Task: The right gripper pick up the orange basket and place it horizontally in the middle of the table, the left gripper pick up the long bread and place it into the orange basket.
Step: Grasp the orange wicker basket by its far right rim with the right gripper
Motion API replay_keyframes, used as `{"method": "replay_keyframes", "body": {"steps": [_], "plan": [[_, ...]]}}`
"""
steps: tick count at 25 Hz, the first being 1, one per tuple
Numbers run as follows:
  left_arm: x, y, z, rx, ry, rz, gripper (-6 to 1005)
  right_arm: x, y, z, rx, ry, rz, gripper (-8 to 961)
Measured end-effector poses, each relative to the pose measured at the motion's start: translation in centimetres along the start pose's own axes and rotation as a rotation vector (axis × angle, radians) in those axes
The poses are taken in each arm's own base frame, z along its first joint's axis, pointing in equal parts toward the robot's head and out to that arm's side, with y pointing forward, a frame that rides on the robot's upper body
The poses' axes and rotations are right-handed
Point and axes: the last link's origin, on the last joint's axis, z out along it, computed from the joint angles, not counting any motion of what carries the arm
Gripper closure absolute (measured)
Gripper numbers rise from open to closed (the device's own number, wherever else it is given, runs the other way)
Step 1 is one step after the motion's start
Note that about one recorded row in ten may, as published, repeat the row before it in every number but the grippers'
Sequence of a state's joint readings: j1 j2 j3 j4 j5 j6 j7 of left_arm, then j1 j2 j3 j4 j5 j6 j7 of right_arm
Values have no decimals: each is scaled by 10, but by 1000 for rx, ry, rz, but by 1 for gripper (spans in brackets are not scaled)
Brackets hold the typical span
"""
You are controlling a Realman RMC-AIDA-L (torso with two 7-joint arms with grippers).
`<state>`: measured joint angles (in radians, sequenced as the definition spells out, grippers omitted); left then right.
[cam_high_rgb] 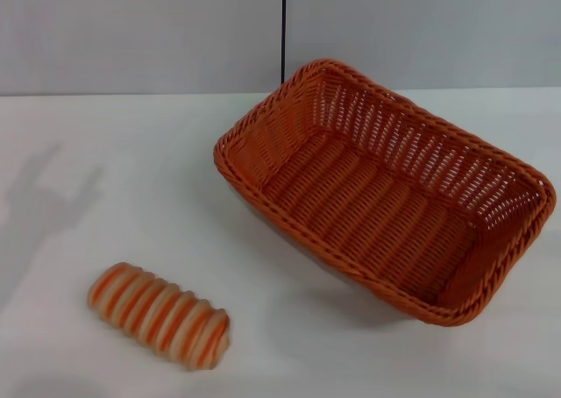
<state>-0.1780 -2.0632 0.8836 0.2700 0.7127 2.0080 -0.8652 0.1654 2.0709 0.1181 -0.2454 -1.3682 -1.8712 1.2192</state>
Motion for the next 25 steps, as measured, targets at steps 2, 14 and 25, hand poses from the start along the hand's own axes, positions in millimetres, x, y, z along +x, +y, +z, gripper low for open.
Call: {"method": "replay_keyframes", "body": {"steps": [2,14,25], "plan": [[0,0,0,2,1,1,156,0,0,1,-2,0,0,396],[-1,0,3,5,15,-18,156,3,0,13,-8,-17,13,397],[-4,-12,8,111,86,-131,160,10,-5,22,43,-66,69,397]]}}
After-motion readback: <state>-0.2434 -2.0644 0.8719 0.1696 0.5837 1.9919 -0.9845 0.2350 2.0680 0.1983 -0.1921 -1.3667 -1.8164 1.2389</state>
